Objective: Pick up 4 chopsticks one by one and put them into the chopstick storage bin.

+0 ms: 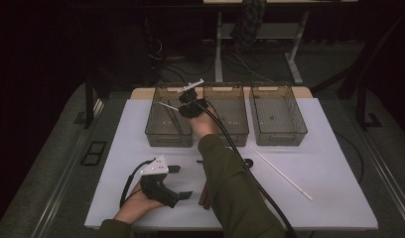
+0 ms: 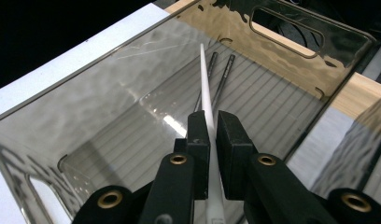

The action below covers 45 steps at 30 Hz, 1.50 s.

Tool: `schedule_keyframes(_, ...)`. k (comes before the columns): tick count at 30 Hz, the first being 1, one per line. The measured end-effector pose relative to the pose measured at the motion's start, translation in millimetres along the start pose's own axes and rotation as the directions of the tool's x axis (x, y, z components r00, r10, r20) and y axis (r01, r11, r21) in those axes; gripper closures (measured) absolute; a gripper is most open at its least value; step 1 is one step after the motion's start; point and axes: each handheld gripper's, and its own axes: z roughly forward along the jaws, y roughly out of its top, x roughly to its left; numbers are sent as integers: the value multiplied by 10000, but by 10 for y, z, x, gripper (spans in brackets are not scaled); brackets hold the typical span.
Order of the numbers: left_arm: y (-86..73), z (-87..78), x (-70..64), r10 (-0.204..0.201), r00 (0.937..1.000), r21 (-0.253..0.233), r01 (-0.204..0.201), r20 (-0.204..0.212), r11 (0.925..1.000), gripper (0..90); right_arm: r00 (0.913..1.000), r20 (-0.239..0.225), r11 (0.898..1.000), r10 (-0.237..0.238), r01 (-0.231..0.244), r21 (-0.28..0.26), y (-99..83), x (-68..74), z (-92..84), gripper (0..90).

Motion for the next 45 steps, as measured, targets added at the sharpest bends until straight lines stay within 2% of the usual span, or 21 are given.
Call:
schedule_keyframes(6, 4, -4, 8, -35, 10000, -44, 36, 42, 10000, 0, 9998, 154, 9998, -123, 121, 182, 39, 89, 90, 816)
schedule_keyframes(8, 4, -9, 8, -11, 10000, -66, 11, 41, 10000, 0, 10000, -21, 10000, -84, 84, 24, 49, 99, 89, 723)
schedule_keyframes(10, 3, -9, 12, -9, 10000, -38, 9, 36, 10000, 0, 9998, -199, 10000, 11, -9, 83, 50, 89, 75, 676)
schedule_keyframes(12, 3, -11, 14, 16, 10000, -34, -15, 41, 10000, 0, 9998, -188, 9999, 51, -49, 95, 46, 71, 49, 660)
schedule_keyframes(17, 1, -8, 15, 4, 10000, -20, -4, 43, 10000, 0, 9966, -755, 9995, 323, -325, -16, 36, -3, -74, 583)
schedule_keyframes(22, -1, 1, 17, 39, 10000, 30, -39, 32, 10000, 0, 9931, -1100, 9988, 417, -441, -199, -43, -95, -249, 504)
schedule_keyframes(28, 1, 9, 22, 72, 10000, 86, -71, -29, 9999, 0, 9859, -1670, 9987, 75, -157, -480, -234, -185, -519, 488)
schedule_keyframes(32, 1, 15, 15, 91, 9999, 72, -91, -43, 9999, 0, 9816, -1909, 9972, 61, -201, -715, -393, -270, -729, 476)
schedule_keyframes(34, 0, 20, 14, 105, 9999, 114, -104, -54, 9999, 0, 9830, -1834, 9967, -70, -80, -805, -473, -301, -819, 471)
schedule_keyframes(39, -1, 16, 16, 90, 9999, 124, -89, -117, 9999, 0, 9783, -2063, 9954, -190, -9, -957, -611, -382, -1024, 430)
schedule_keyframes(45, -8, 26, 12, 91, 9998, 229, -87, -175, 9997, 0, 9751, -2134, 9940, -612, 401, -1018, -744, -460, -1225, 424)
